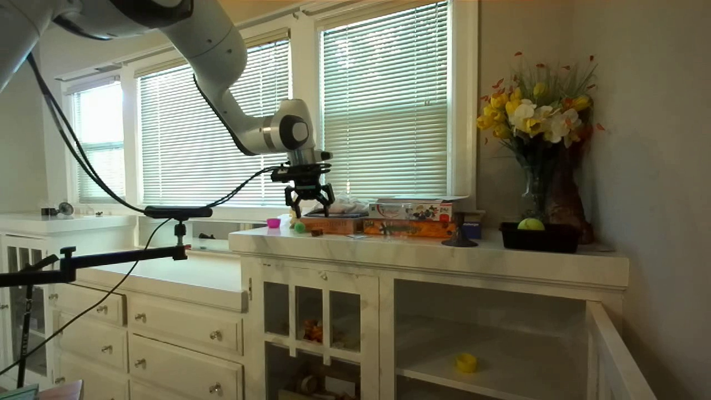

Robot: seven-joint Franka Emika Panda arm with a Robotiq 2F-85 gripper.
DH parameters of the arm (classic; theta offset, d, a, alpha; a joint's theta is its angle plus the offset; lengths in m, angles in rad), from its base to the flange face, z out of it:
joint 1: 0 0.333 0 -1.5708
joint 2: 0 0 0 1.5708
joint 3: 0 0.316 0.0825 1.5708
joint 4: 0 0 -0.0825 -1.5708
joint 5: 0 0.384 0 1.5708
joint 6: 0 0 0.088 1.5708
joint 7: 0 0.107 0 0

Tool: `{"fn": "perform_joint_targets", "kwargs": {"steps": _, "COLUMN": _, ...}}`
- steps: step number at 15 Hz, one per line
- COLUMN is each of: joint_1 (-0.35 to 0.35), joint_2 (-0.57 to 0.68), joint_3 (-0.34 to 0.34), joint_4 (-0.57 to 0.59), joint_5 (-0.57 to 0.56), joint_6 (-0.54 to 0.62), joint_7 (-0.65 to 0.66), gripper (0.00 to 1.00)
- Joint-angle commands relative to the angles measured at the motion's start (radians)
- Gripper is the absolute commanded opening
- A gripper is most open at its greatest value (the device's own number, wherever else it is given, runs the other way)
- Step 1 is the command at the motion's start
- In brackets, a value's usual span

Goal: Place the brown object in the cup

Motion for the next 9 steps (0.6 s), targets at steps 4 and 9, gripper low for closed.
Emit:
{"fn": "perform_joint_targets", "kwargs": {"steps": 4, "joint_1": 0.045, "joint_2": 0.177, "joint_3": -0.008, "joint_4": 0.240, "joint_5": -0.015, "joint_6": -0.073, "joint_7": -0.009, "gripper": 1.00}}
{"fn": "perform_joint_targets", "kwargs": {"steps": 9, "joint_1": 0.065, "joint_2": 0.275, "joint_3": -0.018, "joint_4": 0.374, "joint_5": -0.015, "joint_6": -0.138, "joint_7": -0.009, "gripper": 1.00}}
